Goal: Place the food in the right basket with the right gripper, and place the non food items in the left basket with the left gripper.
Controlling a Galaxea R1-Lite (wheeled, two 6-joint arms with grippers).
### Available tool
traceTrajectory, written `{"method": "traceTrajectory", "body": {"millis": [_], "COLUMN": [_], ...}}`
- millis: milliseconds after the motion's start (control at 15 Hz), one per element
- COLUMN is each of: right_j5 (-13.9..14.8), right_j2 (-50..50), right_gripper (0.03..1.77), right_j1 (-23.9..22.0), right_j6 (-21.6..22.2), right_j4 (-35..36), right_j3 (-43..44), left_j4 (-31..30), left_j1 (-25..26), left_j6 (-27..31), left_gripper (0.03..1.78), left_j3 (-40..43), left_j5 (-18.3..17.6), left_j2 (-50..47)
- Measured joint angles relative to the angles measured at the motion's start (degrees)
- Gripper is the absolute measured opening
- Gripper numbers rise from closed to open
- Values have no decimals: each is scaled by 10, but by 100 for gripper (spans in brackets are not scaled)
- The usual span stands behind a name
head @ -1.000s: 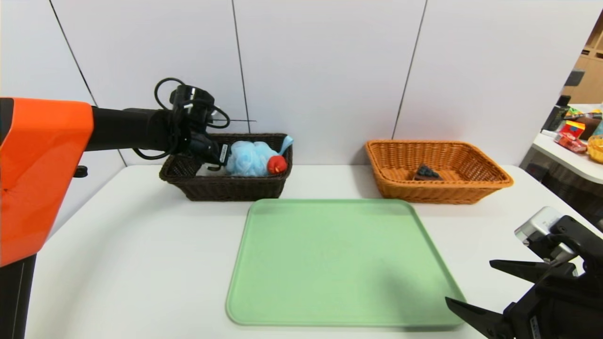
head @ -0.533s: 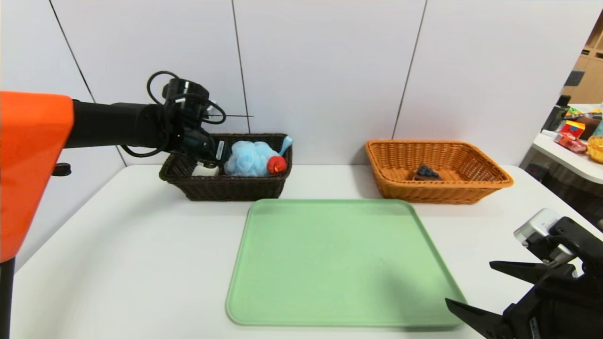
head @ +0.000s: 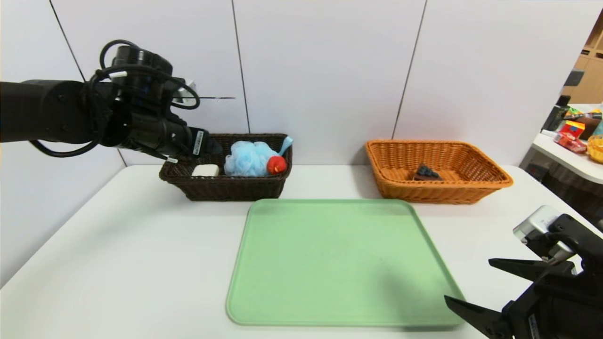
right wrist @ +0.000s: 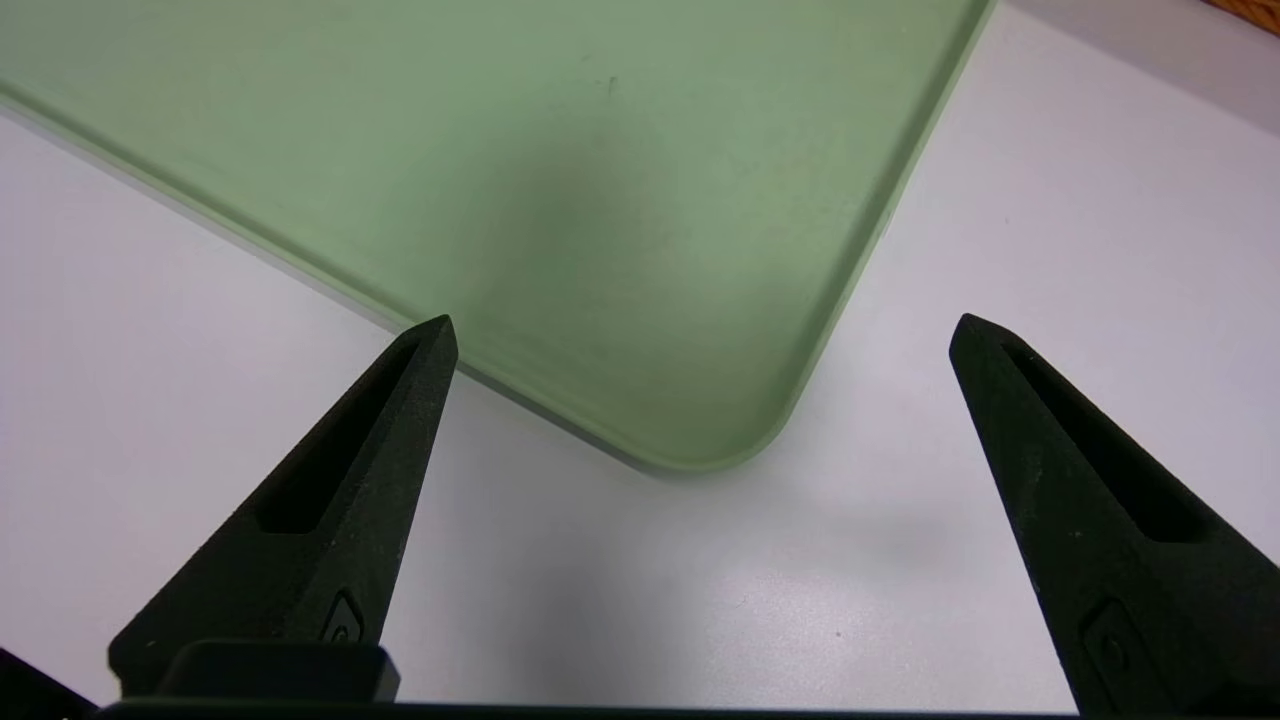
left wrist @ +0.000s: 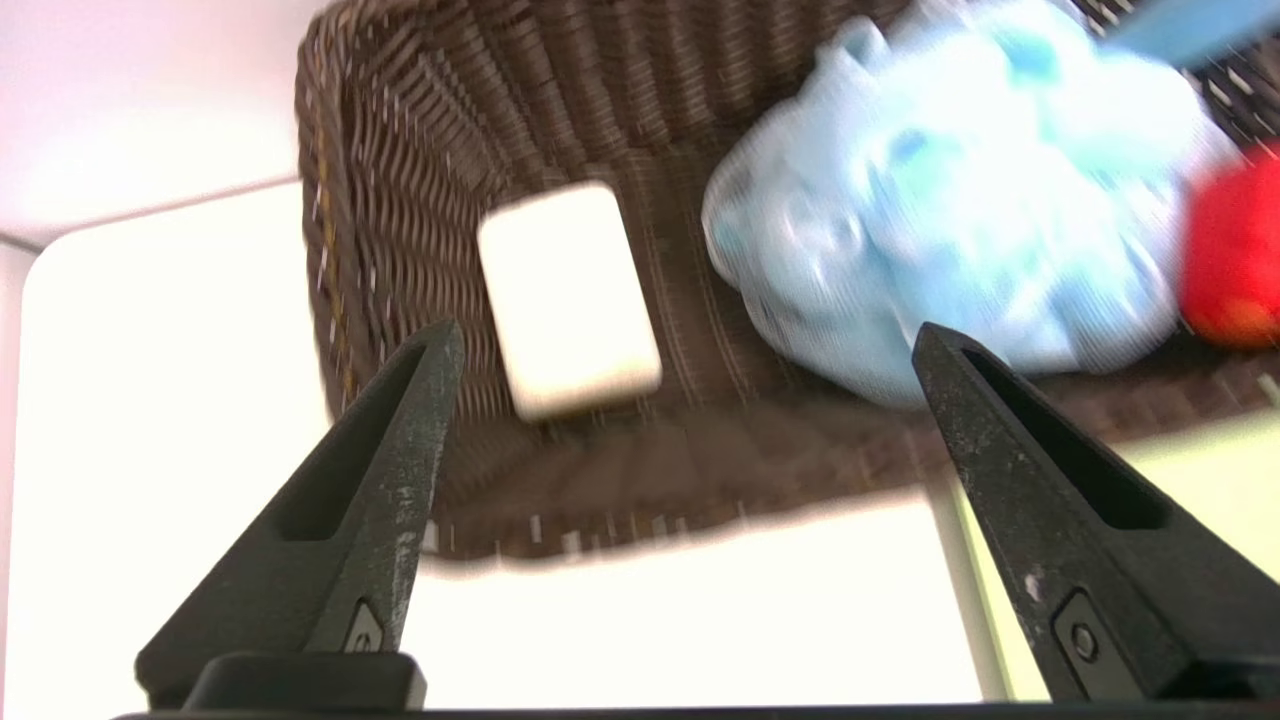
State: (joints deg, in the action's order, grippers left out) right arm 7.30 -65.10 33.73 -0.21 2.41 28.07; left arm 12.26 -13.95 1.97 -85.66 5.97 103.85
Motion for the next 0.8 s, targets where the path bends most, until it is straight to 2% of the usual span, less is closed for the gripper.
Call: {"method": "traceTrajectory", "body": {"millis": [400,800], "right_j5": [1,18], "right_j2": [-10,-13], "right_gripper": [170,170], "right_j1": [-7,-36], "right_j6": [-10,-13], "right_j4": [0,0], "right_j3": [29,48], "left_j4": [-60,-65], "left_j1": [-4,-3], "left_j6": [-3,-15], "left_gripper": [166,167], "left_j3": [175,313], "left_j5": [-10,7], "left_j2": [-155,-298]}}
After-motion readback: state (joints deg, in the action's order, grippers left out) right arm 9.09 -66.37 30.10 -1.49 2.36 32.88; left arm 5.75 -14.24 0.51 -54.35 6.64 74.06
